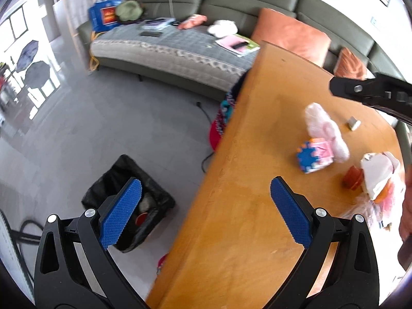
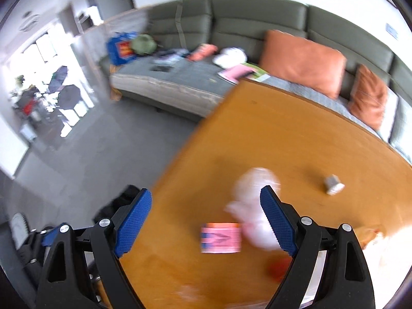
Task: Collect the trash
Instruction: 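Grasp a clear pinkish bag with the right gripper while the left grasps the pink letter-A block, then carry the bag and block over the black bin and open both grippers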
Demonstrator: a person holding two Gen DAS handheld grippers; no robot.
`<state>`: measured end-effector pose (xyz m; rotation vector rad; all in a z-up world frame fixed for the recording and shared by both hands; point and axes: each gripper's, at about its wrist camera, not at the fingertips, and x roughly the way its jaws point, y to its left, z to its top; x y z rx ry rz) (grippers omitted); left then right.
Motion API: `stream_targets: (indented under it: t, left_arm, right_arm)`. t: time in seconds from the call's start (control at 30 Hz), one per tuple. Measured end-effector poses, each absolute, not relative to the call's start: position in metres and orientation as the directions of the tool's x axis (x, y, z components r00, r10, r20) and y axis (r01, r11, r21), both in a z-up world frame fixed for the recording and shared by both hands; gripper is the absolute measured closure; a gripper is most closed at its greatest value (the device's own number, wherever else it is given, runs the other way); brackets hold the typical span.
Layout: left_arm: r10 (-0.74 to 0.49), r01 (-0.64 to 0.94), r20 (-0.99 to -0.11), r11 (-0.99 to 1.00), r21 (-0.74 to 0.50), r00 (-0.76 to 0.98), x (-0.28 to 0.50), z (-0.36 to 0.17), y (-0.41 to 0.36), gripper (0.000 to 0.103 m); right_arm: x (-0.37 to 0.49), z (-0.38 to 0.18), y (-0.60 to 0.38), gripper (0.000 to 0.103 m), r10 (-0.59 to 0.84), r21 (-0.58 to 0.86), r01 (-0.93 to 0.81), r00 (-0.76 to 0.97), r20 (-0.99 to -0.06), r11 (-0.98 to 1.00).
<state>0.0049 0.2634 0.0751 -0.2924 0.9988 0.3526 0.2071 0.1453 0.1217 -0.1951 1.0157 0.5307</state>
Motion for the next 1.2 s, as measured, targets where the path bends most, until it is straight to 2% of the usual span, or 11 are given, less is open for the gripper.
stream_targets:
  t: [0.33,0.43,0.47,0.5,0.57,1.0,1.03,1.07,1.1,1.2]
  left_arm:
    - [0.106,-0.337,-0.867,0.939,-0.075,0.487,0.055,0.065,0.221,0.006]
    - [0.087,-0.301,-0.875,0.951,-0.069,0.475,0.069,0.06,0.21,0.006]
    - [0.08,-0.291,-0.877,0.954,-0.069,0.474,0.072,0.059,0.207,0.006]
    - [0.073,-0.279,-0.879,0.958,-0.07,0.47,0.077,0.057,0.204,0.006]
    - [0.067,-0.265,-0.883,0.962,-0.067,0.465,0.085,0.053,0.197,0.006]
    - [0.031,-0.221,-0.903,0.973,-0.072,0.428,0.126,0.03,0.166,0.008]
    - [0.033,-0.227,-0.902,0.971,-0.073,0.429,0.128,0.027,0.166,0.019]
    - [0.034,-0.23,-0.904,0.97,-0.072,0.425,0.129,0.025,0.166,0.042]
    - [0.025,-0.23,-0.908,0.97,-0.079,0.419,0.129,0.022,0.166,0.055]
    - [0.018,-0.244,-0.903,0.965,-0.097,0.429,0.126,0.02,0.171,0.061]
  right_arm:
    - [0.243,0.05,0.136,0.017,0.153,-0.015,-0.471,0.315,-0.937,0.882]
    - [0.249,0.033,0.135,0.033,0.113,-0.019,-0.459,0.259,-0.959,0.888]
    - [0.252,0.026,0.134,0.051,0.112,-0.004,-0.458,0.226,-0.968,0.889]
    - [0.254,0.025,0.131,0.062,0.125,0.015,-0.454,0.214,-0.969,0.891]
    - [0.256,0.032,0.125,0.067,0.158,0.038,-0.447,0.233,-0.96,0.894]
    - [0.27,0.081,0.094,0.067,0.267,0.135,-0.383,0.316,-0.911,0.914]
    - [0.271,0.084,0.098,0.067,0.267,0.135,-0.383,0.318,-0.91,0.914]
    - [0.272,0.085,0.099,0.067,0.268,0.135,-0.383,0.318,-0.909,0.914]
    - [0.269,0.086,0.099,0.067,0.268,0.136,-0.381,0.319,-0.909,0.915]
    - [0.268,0.091,0.1,0.067,0.274,0.141,-0.381,0.324,-0.905,0.914]
